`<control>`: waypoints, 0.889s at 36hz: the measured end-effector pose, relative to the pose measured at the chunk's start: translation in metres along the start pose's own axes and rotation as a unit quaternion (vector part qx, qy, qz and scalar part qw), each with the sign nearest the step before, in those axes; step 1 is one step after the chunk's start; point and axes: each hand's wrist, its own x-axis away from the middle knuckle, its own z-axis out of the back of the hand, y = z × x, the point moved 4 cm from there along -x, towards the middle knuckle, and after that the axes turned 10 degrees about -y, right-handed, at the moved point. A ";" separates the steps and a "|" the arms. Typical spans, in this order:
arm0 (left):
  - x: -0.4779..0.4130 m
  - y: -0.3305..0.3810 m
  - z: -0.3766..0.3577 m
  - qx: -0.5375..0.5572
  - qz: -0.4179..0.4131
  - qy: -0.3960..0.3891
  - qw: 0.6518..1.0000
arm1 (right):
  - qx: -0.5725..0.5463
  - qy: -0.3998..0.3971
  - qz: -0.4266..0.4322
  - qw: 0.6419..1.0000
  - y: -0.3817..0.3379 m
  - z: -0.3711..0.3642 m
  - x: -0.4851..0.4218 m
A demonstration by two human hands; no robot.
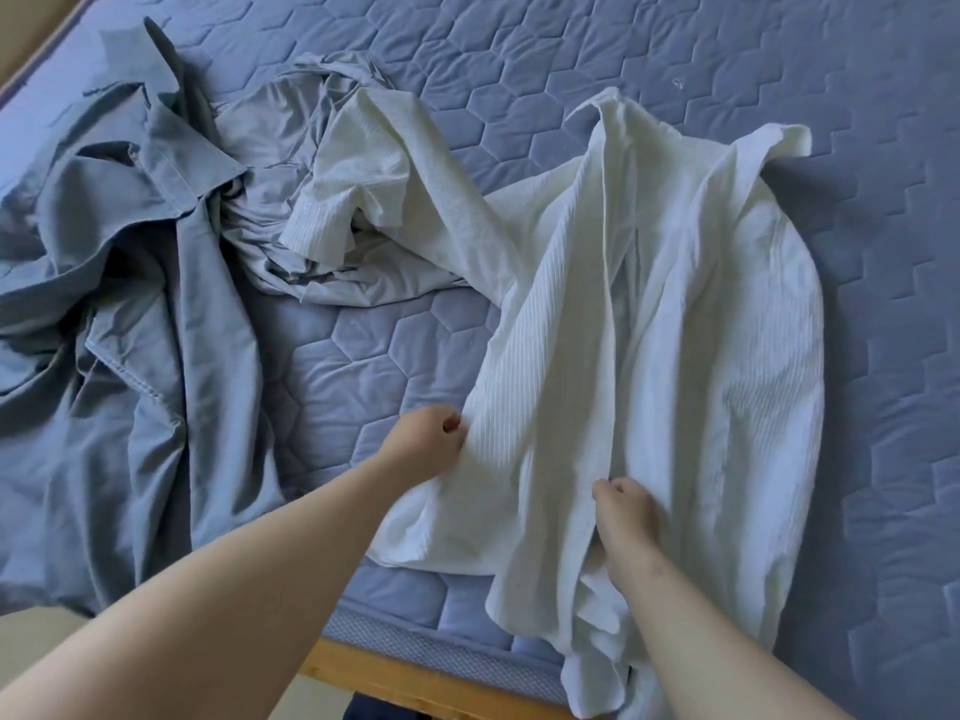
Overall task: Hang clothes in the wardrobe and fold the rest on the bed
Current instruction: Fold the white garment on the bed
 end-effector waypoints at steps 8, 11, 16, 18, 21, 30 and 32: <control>0.007 -0.031 0.014 0.407 0.090 0.025 0.909 | 0.258 -0.178 0.085 0.946 0.008 -0.018 0.028; 0.012 -0.025 0.009 0.376 0.085 0.008 0.923 | 0.484 -0.192 0.133 0.843 0.018 -0.028 0.039; 0.018 -0.015 -0.002 0.268 0.079 -0.060 0.958 | 0.575 -0.138 0.155 0.792 0.023 -0.031 0.034; 0.019 -0.019 -0.001 0.283 0.092 -0.049 0.953 | 0.581 -0.133 0.156 0.788 0.024 -0.026 0.032; 0.024 -0.020 -0.001 0.385 0.096 -0.061 0.916 | 0.593 -0.118 0.123 0.787 0.027 -0.008 0.030; 0.038 -0.007 -0.007 0.385 0.060 0.008 0.921 | 0.586 -0.132 0.054 0.798 0.046 0.055 0.044; 0.038 -0.007 -0.011 0.216 0.059 0.035 0.974 | 0.614 -0.108 0.004 0.782 0.051 0.078 0.050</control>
